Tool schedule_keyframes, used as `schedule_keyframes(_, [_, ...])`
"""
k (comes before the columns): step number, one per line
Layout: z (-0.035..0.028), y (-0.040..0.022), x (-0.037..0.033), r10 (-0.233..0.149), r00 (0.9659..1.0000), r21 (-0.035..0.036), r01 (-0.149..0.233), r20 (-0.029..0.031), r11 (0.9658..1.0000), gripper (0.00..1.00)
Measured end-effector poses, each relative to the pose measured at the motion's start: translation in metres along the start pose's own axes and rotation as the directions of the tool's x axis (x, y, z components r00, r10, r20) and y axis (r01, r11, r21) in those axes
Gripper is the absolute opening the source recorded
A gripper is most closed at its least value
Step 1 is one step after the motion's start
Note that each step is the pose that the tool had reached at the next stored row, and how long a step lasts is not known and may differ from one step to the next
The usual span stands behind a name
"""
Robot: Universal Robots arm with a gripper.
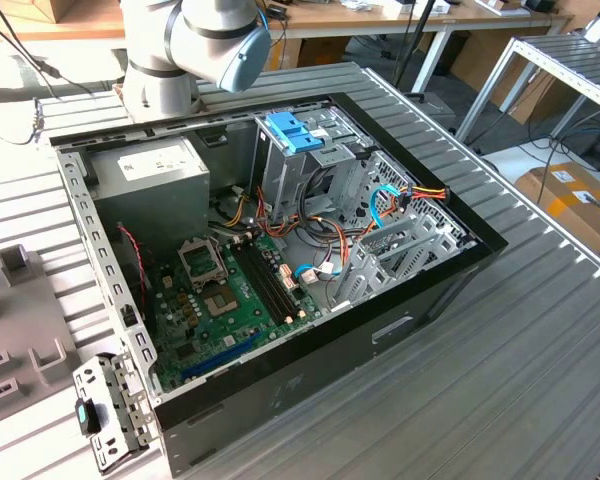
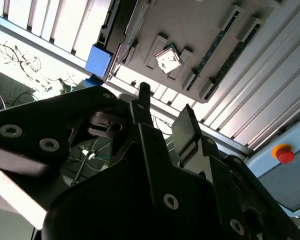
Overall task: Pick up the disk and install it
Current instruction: 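Pick up the disk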
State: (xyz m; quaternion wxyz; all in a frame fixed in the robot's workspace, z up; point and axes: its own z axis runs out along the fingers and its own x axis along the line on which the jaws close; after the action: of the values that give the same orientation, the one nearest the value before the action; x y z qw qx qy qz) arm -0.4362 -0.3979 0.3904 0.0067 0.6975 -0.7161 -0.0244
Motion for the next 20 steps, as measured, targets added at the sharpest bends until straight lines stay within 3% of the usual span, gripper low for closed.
schedule_keyframes(1, [0.0000,0.0000,0.0000,0.000,1.0000,0.0000,0.000,0.0000,1.0000,0.48])
schedule_keyframes(12, [0.0009,-0.0003,-0.0002,-0.001,1.0000,0.0000,0.001,0.0000,1.0000,0.48])
schedule_keyframes(13, [0.0015,0.0000,-0.0069,0.000,1.0000,-0.0001,0.000,-0.0001,1.0000,0.48])
schedule_keyframes(14, [0.0025,0.0003,-0.0192,0.000,1.0000,-0.0001,0.000,-0.0001,1.0000,0.48])
schedule_keyframes(20, [0.0039,0.0003,-0.0219,-0.001,1.0000,-0.0001,0.001,-0.0001,1.0000,0.48])
